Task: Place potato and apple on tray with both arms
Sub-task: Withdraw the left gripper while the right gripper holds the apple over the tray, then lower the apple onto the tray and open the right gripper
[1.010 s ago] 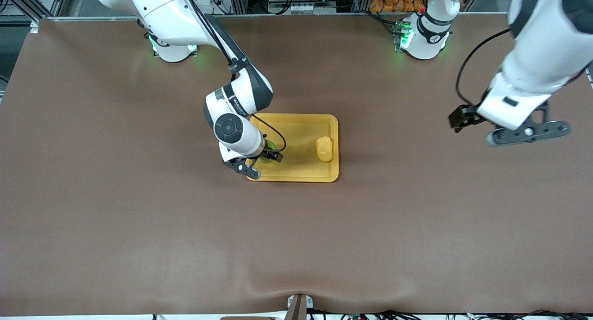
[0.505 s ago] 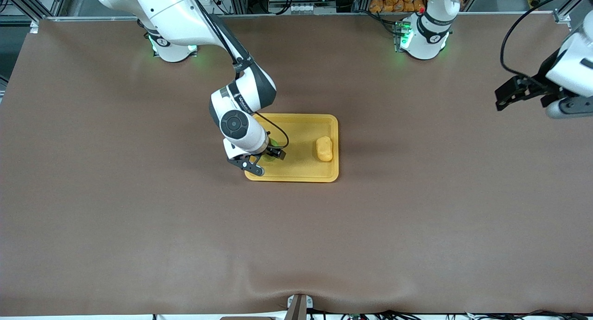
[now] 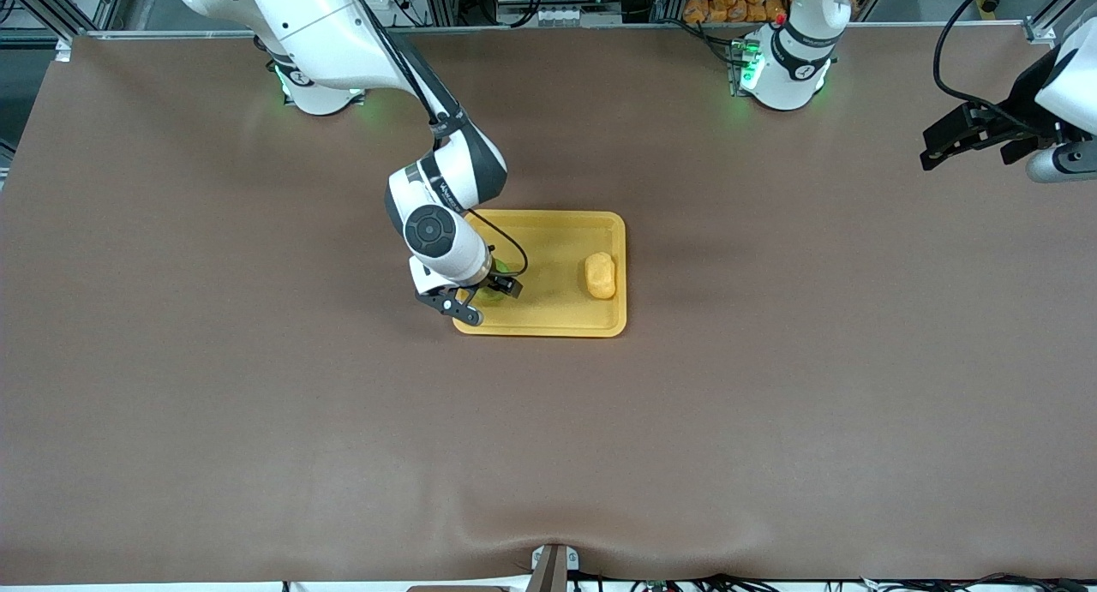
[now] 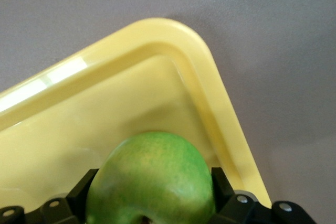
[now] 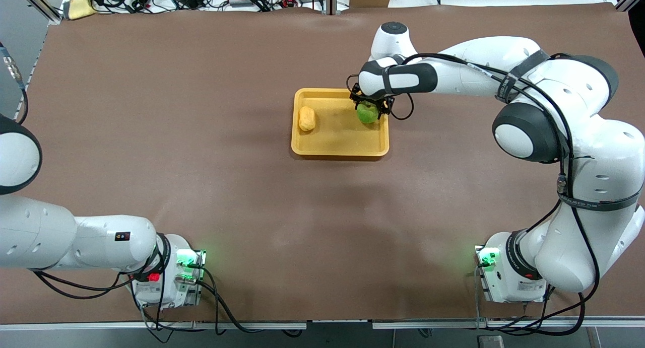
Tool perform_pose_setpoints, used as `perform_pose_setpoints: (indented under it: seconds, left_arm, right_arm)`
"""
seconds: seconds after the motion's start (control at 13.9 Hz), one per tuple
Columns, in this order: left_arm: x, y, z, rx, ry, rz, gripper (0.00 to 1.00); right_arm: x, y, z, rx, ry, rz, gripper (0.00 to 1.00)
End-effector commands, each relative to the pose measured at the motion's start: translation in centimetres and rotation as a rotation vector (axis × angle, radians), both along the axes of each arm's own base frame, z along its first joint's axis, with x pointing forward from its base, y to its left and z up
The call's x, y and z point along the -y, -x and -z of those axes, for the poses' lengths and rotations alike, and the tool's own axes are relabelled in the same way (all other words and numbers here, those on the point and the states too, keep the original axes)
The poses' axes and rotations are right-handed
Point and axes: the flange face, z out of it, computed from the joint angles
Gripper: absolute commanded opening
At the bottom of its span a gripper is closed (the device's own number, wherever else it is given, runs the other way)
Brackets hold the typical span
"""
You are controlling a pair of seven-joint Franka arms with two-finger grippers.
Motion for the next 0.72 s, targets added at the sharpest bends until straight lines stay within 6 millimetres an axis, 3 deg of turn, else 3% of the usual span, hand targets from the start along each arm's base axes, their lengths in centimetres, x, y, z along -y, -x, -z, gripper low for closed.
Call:
perform_pose_setpoints:
  seconds: [0.0, 0.07, 0.22, 0.36, 0.65]
  left_arm:
    - [-0.3, 1.1, -0.3, -0.014, 0.000, 0.000, 1.00]
    - [-0.2, 1.1, -0.3, -0.014, -0.003, -0.001, 1.00]
    - [-0.2, 1.1, -0.4, -0.012, -0.008, 0.002, 1.00]
    - [-0.1, 1.4, -0.9, -0.001, -0.008, 0.003, 1.00]
    - [0.4, 1.4, -0.8, -0.003, -0.009, 0.014, 1.00]
  right_arm:
    - [0.3, 0.1, 0.3, 0.007, 0.016, 0.005, 0.00]
    - [0.4, 0.1, 0.4, 0.005, 0.017, 0.008, 0.05]
    - [0.5, -0.1, 0.6, -0.001, 0.021, 0.028, 1.00]
    - [0.3, 0.0, 0.6, -0.006, 0.026, 0.038, 1.00]
    - [0.6, -1.0, -1.7, -0.044, 0.037, 0.032, 1.00]
